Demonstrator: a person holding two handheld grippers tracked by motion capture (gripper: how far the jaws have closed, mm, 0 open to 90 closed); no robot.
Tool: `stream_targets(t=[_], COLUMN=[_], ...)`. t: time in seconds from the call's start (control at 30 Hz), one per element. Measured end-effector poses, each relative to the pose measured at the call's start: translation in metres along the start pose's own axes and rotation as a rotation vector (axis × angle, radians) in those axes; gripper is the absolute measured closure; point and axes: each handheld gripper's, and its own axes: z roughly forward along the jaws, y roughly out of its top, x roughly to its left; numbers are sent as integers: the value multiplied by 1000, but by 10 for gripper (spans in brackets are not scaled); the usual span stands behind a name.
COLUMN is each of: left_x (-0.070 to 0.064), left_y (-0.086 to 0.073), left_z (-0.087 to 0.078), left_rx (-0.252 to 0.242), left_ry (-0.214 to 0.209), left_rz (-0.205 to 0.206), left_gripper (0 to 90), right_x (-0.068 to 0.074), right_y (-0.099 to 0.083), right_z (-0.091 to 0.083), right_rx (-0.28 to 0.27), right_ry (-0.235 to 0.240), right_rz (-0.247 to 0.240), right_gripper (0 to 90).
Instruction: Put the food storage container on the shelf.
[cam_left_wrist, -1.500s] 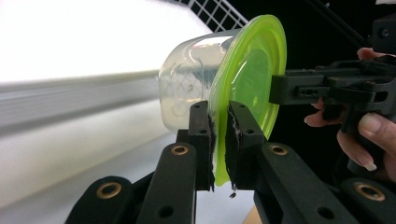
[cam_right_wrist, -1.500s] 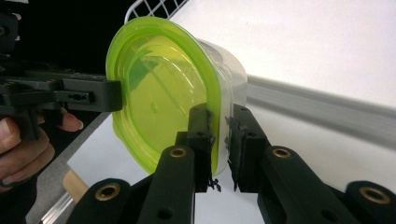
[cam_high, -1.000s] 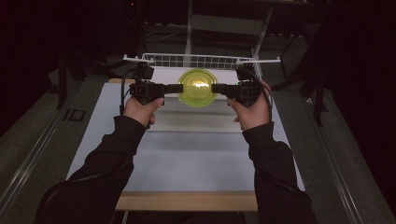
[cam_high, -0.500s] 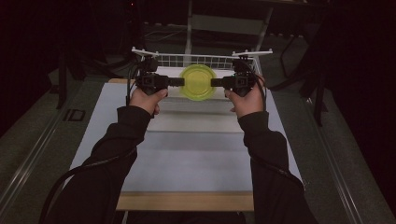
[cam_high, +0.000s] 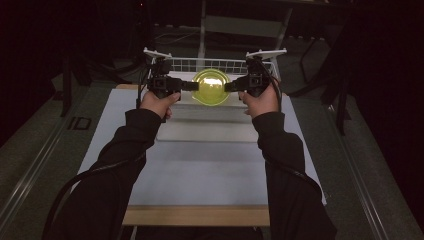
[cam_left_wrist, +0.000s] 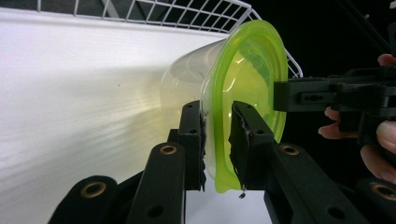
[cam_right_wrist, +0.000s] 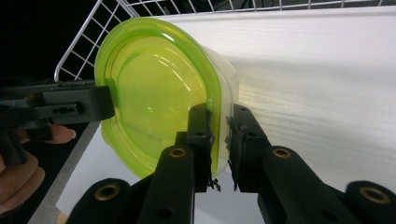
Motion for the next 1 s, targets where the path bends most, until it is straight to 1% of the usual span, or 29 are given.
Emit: stream_targets(t=[0.03,0.07,0.1,0.13,0.2,0.27,0.37,0.43,0.47,0.5,0.53,0.6,0.63,0.67,0.7,0.73,0.8,0.83,0.87,0.9,0.93,0.97,1.0], left_x=[0,-1,-2,-2,-2,-3,-2,-2,-2,-1,-1,1,1,1,1,2,2,2,1,0,-1,-1,-2], left_y=[0,0,1,1,2,3,4,4,5,6,7,7,8,8,7,7,7,8,8,8,9,9,10], left_z=[0,1,2,3,6,8,11,13,14,15,15,16,17,19,19,20,22,22,21,19,17,15,13], left_rx=[-4,-11,-16,-19,-17,-17,-24,-20,-23,-26,-29,-40,-44,-47,-54,-59,-61,-60,-69,-81,-81,-82,-85], left_ry=[2,8,21,25,39,52,45,58,68,82,93,106,107,110,118,117,118,127,132,138,146,146,150], left_rz=[3,10,20,24,26,40,31,46,47,38,32,9,14,24,26,22,28,29,29,42,50,51,51], left_gripper=[751,720,716,716,716,713,700,685,667,637,623,598,598,598,583,572,541,523,515,506,483,476,473], right_x=[0,-1,-1,-2,-3,-3,-6,-8,-8,-8,-8,-7,-7,-7,-8,-8,-9,-9,-9,-9,-9,-9,-8], right_y=[1,2,3,4,6,8,11,12,12,12,12,12,12,12,12,12,12,12,13,13,13,14,14], right_z=[1,1,2,3,5,6,9,10,11,11,12,13,14,15,16,16,17,16,16,16,15,14,12], right_rx=[0,0,-1,1,5,2,-10,-20,-20,-23,-35,-43,-42,-44,-45,-49,-55,-60,-61,-63,-66,-68,-73], right_ry=[5,1,3,9,6,-4,-9,1,-1,6,9,-5,-20,-15,-10,-8,-3,1,2,1,7,11,3], right_rz=[2,5,8,17,21,12,26,36,31,31,34,24,14,11,13,5,6,2,-3,-10,-22,-33,-44], right_gripper=[797,797,797,796,795,791,777,722,688,658,654,633,629,614,610,598,563,550,531,511,484,473,468])
